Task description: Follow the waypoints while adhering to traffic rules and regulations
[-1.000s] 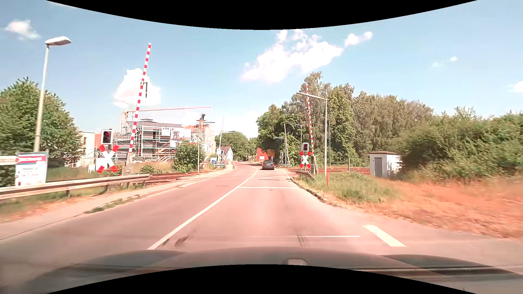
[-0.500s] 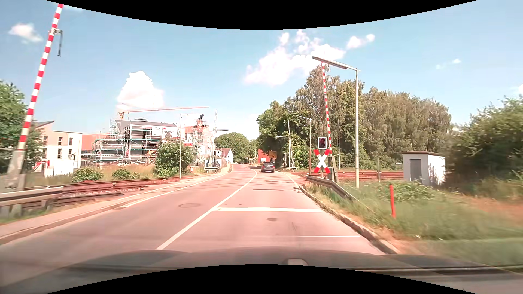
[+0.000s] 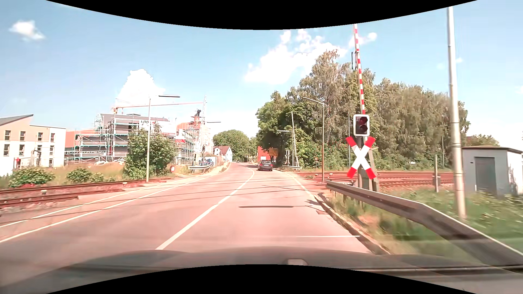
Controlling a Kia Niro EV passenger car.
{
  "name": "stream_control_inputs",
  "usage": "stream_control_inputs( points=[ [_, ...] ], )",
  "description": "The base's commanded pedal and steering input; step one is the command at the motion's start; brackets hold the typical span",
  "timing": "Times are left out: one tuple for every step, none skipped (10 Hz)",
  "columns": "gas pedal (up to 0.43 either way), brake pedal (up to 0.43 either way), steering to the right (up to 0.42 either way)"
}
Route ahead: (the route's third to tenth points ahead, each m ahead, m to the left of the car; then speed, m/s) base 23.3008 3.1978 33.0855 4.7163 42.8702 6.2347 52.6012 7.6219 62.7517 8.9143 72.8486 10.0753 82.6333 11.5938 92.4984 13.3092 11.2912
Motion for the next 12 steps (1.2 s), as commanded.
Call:
stream_control_inputs(
  points=[
    [0.079,0.000,-0.002],
    [0.098,0.000,-0.002],
    [0.098,0.000,-0.002],
    [0.118,0.000,-0.002],
    [0.130,0.000,-0.003],
    [0.130,0.000,-0.004],
    [0.150,0.000,-0.008],
    [0.150,0.000,-0.014],
    [0.138,0.000,-0.020],
    [0.110,0.000,-0.020],
    [0.110,0.000,-0.019],
    [0.110,0.000,-0.019]
  ],
)
